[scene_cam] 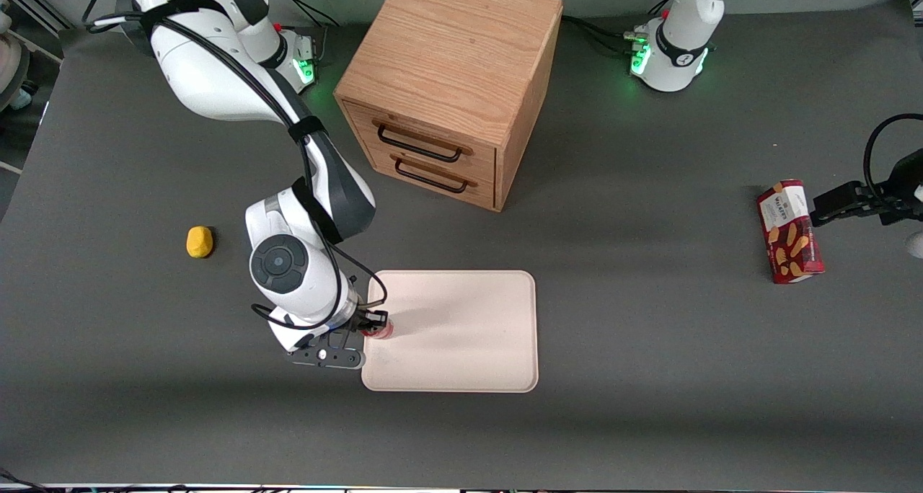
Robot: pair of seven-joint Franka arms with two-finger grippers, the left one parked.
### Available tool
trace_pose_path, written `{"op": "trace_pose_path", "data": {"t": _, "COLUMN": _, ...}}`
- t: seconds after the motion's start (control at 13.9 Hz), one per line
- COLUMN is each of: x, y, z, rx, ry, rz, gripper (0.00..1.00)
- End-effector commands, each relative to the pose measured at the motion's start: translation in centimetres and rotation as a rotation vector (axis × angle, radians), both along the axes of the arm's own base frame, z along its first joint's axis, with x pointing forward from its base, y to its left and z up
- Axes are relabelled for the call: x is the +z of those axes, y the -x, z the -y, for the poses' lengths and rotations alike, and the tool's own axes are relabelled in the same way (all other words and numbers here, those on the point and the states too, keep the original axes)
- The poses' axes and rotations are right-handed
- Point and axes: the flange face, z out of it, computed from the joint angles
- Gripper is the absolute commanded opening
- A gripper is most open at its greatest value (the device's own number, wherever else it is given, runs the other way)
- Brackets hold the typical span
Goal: Place coke bottle on tray
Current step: 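Lower the bottle onto the tray and open the right gripper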
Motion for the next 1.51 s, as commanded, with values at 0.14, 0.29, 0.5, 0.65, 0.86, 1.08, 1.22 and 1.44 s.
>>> {"op": "trace_pose_path", "data": {"t": 0.14, "x": 0.6, "y": 0.1, "z": -0.2, "rx": -0.034, "ry": 0.005, "rz": 0.023, "gripper": 0.71}}
{"op": "trace_pose_path", "data": {"t": 0.29, "x": 0.6, "y": 0.1, "z": -0.3, "rx": -0.032, "ry": 0.005, "rz": 0.023, "gripper": 0.93}}
{"op": "trace_pose_path", "data": {"t": 0.5, "x": 0.6, "y": 0.0, "z": -0.2, "rx": -0.035, "ry": 0.004, "rz": 0.024, "gripper": 1.00}}
{"op": "trace_pose_path", "data": {"t": 0.65, "x": 1.4, "y": 0.2, "z": -0.2, "rx": -0.038, "ry": 0.002, "rz": 0.028, "gripper": 1.00}}
{"op": "trace_pose_path", "data": {"t": 0.86, "x": 4.9, "y": 1.2, "z": 0.0, "rx": -0.069, "ry": 0.018, "rz": -0.002, "gripper": 1.00}}
{"op": "trace_pose_path", "data": {"t": 1.08, "x": 10.8, "y": 3.2, "z": 0.5, "rx": -0.065, "ry": 0.029, "rz": -0.026, "gripper": 1.00}}
{"op": "trace_pose_path", "data": {"t": 1.22, "x": 14.2, "y": 4.9, "z": 0.8, "rx": -0.061, "ry": 0.040, "rz": -0.056, "gripper": 1.00}}
{"op": "trace_pose_path", "data": {"t": 1.44, "x": 19.3, "y": 7.9, "z": 1.8, "rx": -0.056, "ry": 0.066, "rz": -0.099, "gripper": 1.00}}
